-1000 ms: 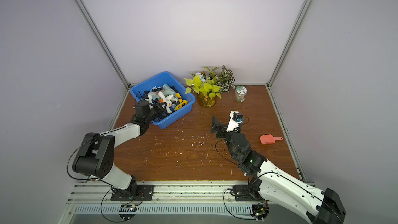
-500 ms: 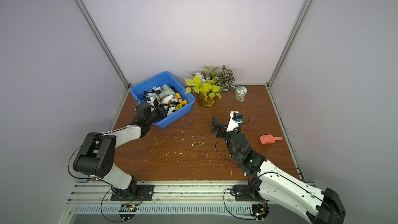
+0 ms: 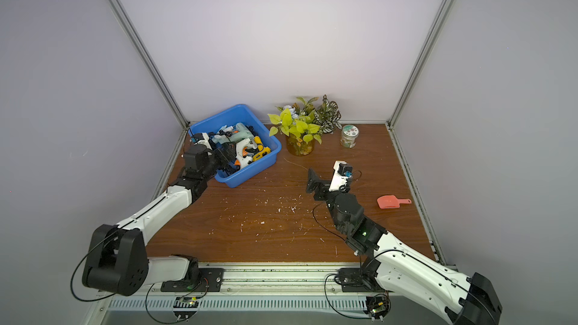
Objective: Put the hot melt glue gun into the storage box
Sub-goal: Place the hot melt adhesive gun in the storage box, then reset both arms
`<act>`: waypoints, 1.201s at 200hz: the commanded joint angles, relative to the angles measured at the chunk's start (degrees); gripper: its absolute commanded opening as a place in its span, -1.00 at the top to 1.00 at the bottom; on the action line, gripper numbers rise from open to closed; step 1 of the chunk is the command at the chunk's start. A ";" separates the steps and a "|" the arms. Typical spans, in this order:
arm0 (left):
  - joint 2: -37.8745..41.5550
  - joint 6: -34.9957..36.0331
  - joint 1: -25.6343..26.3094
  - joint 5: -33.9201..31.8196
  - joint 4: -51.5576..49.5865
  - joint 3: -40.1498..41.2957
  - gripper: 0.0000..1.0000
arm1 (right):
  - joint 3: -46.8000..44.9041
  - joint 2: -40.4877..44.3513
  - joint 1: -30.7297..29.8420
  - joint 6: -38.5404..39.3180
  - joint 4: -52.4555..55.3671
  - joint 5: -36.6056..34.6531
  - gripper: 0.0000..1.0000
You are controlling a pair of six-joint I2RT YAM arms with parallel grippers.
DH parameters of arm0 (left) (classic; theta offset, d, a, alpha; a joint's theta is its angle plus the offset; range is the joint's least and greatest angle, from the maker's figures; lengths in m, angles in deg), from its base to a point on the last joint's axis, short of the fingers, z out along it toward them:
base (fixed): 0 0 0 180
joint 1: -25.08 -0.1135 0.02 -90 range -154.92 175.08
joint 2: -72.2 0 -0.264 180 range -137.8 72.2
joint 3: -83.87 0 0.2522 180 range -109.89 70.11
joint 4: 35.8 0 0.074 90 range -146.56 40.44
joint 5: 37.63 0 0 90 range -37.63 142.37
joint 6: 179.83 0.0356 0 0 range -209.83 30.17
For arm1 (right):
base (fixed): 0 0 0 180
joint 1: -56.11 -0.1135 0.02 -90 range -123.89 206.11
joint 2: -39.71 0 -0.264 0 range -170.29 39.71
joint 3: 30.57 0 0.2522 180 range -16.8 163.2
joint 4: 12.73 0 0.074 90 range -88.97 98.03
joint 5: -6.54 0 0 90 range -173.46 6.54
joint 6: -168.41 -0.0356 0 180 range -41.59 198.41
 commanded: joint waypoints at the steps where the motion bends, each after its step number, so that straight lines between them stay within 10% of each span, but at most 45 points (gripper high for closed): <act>1: 4.36 3.80 0.15 -5.55 -5.06 -1.03 -0.99 | 1.63 0.50 0.14 0.89 -0.96 -2.69 -0.99; 80: 19.74 11.27 -1.04 -32.58 -6.70 8.27 -0.99 | -0.68 5.25 1.56 5.99 4.39 -13.25 -0.99; 164: 15.66 16.06 -6.35 -41.50 0.74 16.46 -0.99 | -3.17 3.48 13.02 8.19 7.43 -11.82 -0.99; 240: 6.58 28.08 -6.69 -36.28 18.17 22.80 -1.00 | -10.14 -1.91 23.06 14.98 -4.79 -9.28 -0.99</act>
